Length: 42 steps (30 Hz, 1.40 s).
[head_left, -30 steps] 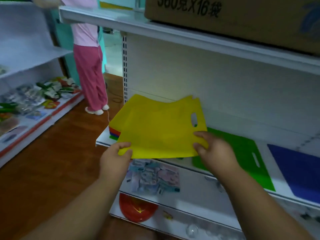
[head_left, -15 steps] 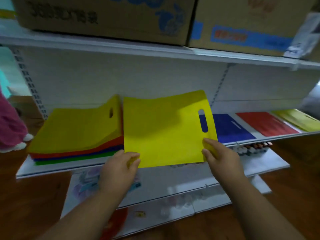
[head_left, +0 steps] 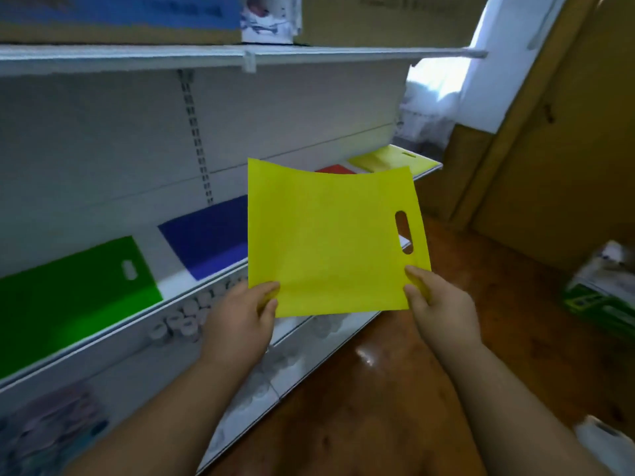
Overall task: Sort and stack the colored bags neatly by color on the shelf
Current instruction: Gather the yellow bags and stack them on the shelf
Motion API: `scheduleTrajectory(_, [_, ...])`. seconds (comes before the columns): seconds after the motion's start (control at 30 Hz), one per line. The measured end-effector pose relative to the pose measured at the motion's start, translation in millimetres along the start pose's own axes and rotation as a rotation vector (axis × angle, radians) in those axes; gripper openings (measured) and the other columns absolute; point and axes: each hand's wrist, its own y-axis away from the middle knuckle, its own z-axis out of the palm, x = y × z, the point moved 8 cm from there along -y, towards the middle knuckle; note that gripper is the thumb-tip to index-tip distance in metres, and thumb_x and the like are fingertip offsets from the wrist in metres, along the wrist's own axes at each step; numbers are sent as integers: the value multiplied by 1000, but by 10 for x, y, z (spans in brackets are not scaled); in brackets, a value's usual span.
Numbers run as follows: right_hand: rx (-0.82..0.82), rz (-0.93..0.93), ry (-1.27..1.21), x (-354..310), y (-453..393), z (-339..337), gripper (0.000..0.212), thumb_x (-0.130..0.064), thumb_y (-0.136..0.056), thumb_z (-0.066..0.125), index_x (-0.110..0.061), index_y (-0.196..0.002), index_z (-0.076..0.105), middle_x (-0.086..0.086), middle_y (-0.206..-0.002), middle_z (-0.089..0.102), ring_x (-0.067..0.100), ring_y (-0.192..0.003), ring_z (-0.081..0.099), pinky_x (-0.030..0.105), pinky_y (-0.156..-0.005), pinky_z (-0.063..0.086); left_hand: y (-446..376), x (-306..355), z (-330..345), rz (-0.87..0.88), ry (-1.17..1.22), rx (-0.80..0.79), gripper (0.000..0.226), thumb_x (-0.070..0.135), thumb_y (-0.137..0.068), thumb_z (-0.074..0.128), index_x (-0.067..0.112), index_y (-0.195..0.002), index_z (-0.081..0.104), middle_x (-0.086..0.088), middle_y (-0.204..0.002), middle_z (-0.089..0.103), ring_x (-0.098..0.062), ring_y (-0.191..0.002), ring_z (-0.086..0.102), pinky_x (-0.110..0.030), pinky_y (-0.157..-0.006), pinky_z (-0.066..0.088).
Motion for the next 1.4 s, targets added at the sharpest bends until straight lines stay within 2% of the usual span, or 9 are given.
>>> scheduleTrajectory(0.17, [48, 50, 17, 709, -529, -334, 37, -25, -93, 63, -28, -130, 63, -1, -125, 67, 22, -116, 61, 26, -86, 45, -494, 573, 740, 19, -4, -60, 30, 24, -91, 67, 23, -121, 70, -7, -114, 67, -28, -97, 63, -35, -77, 49])
scheduleTrajectory(0.33, [42, 109, 9, 1241, -1186, -206, 37, -25, -94, 62, -24, -132, 62, 4, -127, 66, 26, -117, 61, 32, -89, 47, -1124, 844, 1328, 51, -56, -86, 31, 24, -90, 67, 24, -121, 69, -8, -115, 67, -30, -97, 64, -36, -78, 50])
scheduleTrajectory(0.43, [72, 158, 4, 1499, -1665, -216, 37, -27, -94, 63, -23, -131, 62, 5, -127, 66, 26, -117, 60, 32, -90, 47, -1711, 1050, 1677, 109, -70, -107, 31, 21, -88, 69, 23, -119, 71, -8, -114, 68, -30, -99, 64, -37, -80, 51])
scheduleTrajectory(0.57, [135, 224, 40, 1869, -2175, -504, 38, -28, -95, 62, -24, -132, 61, 3, -129, 65, 24, -119, 59, 30, -91, 46, -2369, 1484, 2242, 197, -41, -150, 30, 12, -79, 77, 19, -109, 76, -13, -104, 71, -35, -89, 68, -37, -74, 53])
scheduleTrajectory(0.73, [182, 302, 99, 2495, -2684, -902, 39, -31, -95, 61, -24, -133, 60, 2, -132, 63, 23, -121, 58, 32, -93, 47, -2923, 2090, 2974, 277, 14, -202, 27, 16, -83, 72, 20, -109, 75, -12, -105, 71, -35, -87, 68, -40, -71, 55])
scheduleTrajectory(0.87, [175, 297, 128, 3017, -3254, -1021, 39, -30, -94, 63, -22, -132, 61, 2, -130, 64, 23, -118, 60, 32, -91, 47, -3342, 2424, 3564, 270, 5, -236, 29, 17, -86, 70, 19, -115, 73, -11, -110, 69, -34, -94, 66, -41, -78, 55])
scheduleTrajectory(1.1, [1, 108, 182, 3578, -4758, -950, 36, -31, -93, 63, -18, -127, 64, 3, -125, 65, 22, -118, 58, 31, -92, 44, -3857, 2679, 4210, 65, -37, -196, 29, 18, -90, 64, 23, -118, 71, -9, -105, 68, -31, -91, 66, -36, -72, 47])
scheduleTrajectory(1.23, [-52, 21, 147, 3578, -5527, -809, 34, -33, -91, 65, -18, -122, 64, 3, -117, 65, 23, -110, 59, 32, -85, 44, -4198, 2711, 4281, -28, -109, -144, 34, 20, -94, 59, 25, -126, 66, -8, -102, 65, -32, -91, 62, -35, -67, 42])
scheduleTrajectory(1.4, [-122, -54, 49, 3385, -6283, -373, 36, -30, -90, 68, -18, -123, 62, 6, -117, 67, 26, -105, 61, 32, -78, 44, -4497, 2450, 4266, -195, -251, -125, 41, 26, -97, 52, 28, -138, 55, -8, -110, 62, -30, -94, 60, -35, -64, 40])
